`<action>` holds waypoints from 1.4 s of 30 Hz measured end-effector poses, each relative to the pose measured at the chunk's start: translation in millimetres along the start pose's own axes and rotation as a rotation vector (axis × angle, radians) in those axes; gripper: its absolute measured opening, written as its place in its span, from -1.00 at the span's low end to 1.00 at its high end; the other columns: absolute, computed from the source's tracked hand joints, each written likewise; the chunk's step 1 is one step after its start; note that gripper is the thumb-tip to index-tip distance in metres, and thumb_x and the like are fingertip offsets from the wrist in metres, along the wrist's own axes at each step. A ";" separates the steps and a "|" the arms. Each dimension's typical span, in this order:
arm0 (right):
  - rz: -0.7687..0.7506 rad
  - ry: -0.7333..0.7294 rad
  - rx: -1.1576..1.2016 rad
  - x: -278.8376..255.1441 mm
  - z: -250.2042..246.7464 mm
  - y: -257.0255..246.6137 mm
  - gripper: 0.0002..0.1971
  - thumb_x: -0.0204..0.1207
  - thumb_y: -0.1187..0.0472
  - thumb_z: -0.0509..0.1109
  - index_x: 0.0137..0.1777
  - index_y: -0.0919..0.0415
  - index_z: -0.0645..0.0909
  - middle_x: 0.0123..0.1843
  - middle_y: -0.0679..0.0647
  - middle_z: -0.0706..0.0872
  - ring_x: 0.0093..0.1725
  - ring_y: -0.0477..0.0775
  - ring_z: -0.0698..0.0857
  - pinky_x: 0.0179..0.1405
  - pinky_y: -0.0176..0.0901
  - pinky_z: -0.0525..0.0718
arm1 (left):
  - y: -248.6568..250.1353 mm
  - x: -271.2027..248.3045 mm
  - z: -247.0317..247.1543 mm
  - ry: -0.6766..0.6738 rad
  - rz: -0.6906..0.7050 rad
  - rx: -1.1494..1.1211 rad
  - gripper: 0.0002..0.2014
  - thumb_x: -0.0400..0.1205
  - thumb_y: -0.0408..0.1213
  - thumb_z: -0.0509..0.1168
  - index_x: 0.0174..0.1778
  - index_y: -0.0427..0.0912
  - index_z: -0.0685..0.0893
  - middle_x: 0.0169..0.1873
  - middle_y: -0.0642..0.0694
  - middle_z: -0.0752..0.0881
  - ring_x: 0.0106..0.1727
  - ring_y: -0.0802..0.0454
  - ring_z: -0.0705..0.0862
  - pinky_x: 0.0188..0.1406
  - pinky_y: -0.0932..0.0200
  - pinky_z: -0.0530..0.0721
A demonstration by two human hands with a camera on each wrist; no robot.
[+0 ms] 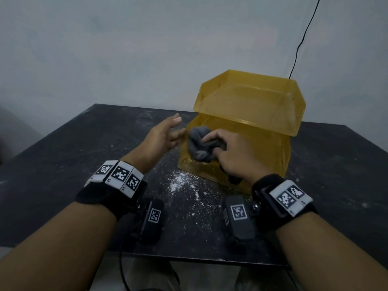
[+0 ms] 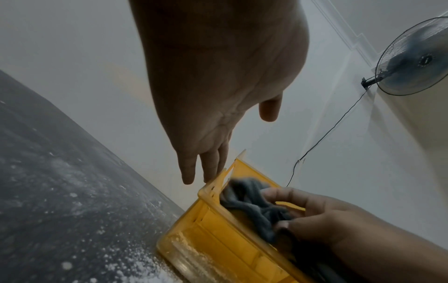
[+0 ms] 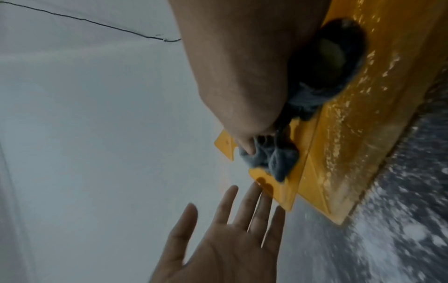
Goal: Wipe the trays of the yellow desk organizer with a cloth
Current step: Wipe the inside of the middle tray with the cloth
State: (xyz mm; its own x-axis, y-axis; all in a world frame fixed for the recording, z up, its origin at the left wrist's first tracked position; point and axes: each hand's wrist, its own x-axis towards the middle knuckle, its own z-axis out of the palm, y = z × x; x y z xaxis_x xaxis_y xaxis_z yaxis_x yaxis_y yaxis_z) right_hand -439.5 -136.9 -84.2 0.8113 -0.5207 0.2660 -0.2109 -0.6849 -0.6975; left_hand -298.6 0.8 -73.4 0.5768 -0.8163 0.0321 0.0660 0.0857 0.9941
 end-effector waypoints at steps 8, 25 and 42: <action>0.109 -0.052 -0.481 44.4 35.9 -18.0 -0.66 0.63 -0.08 0.26 0.29 0.00 0.65 0.30 0.07 0.73 0.32 0.23 0.65 0.51 0.20 0.43 | -2.2 -1.2 -0.2 0.010 0.006 0.062 -0.44 0.76 -0.09 0.10 0.70 -0.06 0.18 0.59 -0.21 0.43 0.55 -0.09 0.49 0.29 0.18 0.48; 0.513 0.408 -0.413 -17.8 -18.5 20.0 -0.61 0.69 0.35 0.14 0.49 0.25 0.45 0.55 0.28 0.38 0.48 0.32 0.42 0.48 0.26 0.49 | -0.8 0.5 52.2 0.230 0.111 0.430 -0.47 0.76 0.09 0.06 0.64 0.01 0.27 0.60 -0.05 0.38 0.54 -0.05 0.41 0.43 -0.07 0.41; 0.253 0.242 -0.118 -14.2 2.0 -5.1 -0.62 0.70 0.39 0.25 0.45 0.11 0.58 0.46 0.05 0.55 0.24 -0.04 0.51 0.20 -0.19 0.52 | -3.6 -0.4 27.6 0.073 0.099 0.260 -0.52 0.70 0.05 0.14 0.57 0.19 0.31 0.55 -0.03 0.43 0.47 0.01 0.48 0.48 -0.11 0.43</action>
State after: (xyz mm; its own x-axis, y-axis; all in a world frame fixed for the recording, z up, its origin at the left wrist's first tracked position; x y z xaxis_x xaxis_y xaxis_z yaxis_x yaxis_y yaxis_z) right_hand -448.8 -125.0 -85.7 0.5762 -0.7768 0.2542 -0.4609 -0.5656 -0.6838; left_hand -321.5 -15.0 -74.1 0.6274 -0.7675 0.1317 -0.1989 0.0055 0.9800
